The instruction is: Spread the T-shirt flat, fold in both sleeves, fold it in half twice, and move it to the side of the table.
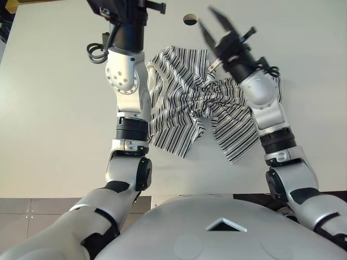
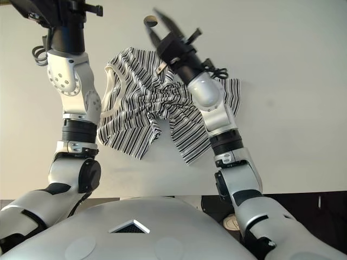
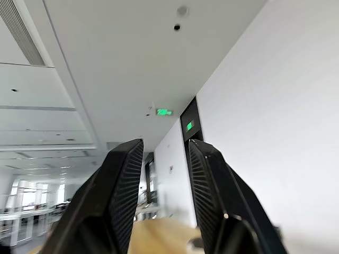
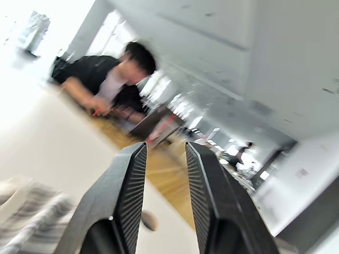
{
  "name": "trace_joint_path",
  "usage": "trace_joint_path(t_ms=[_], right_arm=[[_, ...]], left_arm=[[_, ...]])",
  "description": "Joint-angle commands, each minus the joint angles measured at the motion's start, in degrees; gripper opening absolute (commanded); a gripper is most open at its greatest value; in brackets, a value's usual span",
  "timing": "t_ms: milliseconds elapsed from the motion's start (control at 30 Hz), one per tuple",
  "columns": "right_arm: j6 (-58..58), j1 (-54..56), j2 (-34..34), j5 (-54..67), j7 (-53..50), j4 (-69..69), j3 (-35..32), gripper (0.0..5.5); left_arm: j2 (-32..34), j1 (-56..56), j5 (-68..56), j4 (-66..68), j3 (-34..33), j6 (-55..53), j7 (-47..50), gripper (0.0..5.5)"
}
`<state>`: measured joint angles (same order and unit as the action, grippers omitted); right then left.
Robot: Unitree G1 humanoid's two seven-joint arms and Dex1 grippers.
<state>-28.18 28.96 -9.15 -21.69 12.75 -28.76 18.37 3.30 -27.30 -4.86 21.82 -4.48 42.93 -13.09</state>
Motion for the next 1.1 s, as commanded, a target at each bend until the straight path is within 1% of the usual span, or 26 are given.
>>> trace_joint_path(t_ms=[33, 200, 367, 500, 600, 733, 900, 1100], right_arm=[[-0.19, 5.57, 0.55, -6.04, -2.73, -10.44, 4.15, 1.34], [-0.94, 8.04, 0.32, -8.43, -5.24, -19.02, 6.15, 1.34], [-0.19, 11.17, -0.36, -12.90, -7.47, -30.03, 9.81, 1.34], [0.07, 12.48, -0.97, -14.38, -7.80, -35.99, 11.26, 1.34], [1.77, 14.05, -2.66, -15.07, -8.06, -39.79, 11.53, 1.34], [4.21, 17.21, -6.93, -15.23, -8.63, -43.45, 10.97, 1.34], [6.41, 18.77, -12.37, -14.70, -8.60, -46.13, 10.22, 1.34], [5.82, 18.57, -15.65, -12.89, -10.11, -46.04, 7.88, 1.34]], left_arm=[[1.85, 4.13, 3.66, 1.11, 0.30, 1.09, 1.08, 1.59], [0.97, 5.04, 4.11, 3.48, -0.23, 1.92, 3.67, 1.59], [-1.36, 4.39, 4.11, 4.40, 0.47, 2.91, 5.70, 1.59], [-2.78, 4.30, 5.08, 5.94, 1.68, 3.22, 6.49, 1.59], [-3.29, 3.94, 5.29, 6.46, 2.31, 3.27, 6.58, 1.59], [-2.78, 3.79, 6.29, 6.78, 3.01, 2.86, 6.37, 1.59], [-0.38, 5.22, 13.14, 6.57, 7.81, 1.61, 4.53, 1.59], [4.55, 7.01, 23.93, 7.54, 16.35, -2.43, 1.25, 1.59]])
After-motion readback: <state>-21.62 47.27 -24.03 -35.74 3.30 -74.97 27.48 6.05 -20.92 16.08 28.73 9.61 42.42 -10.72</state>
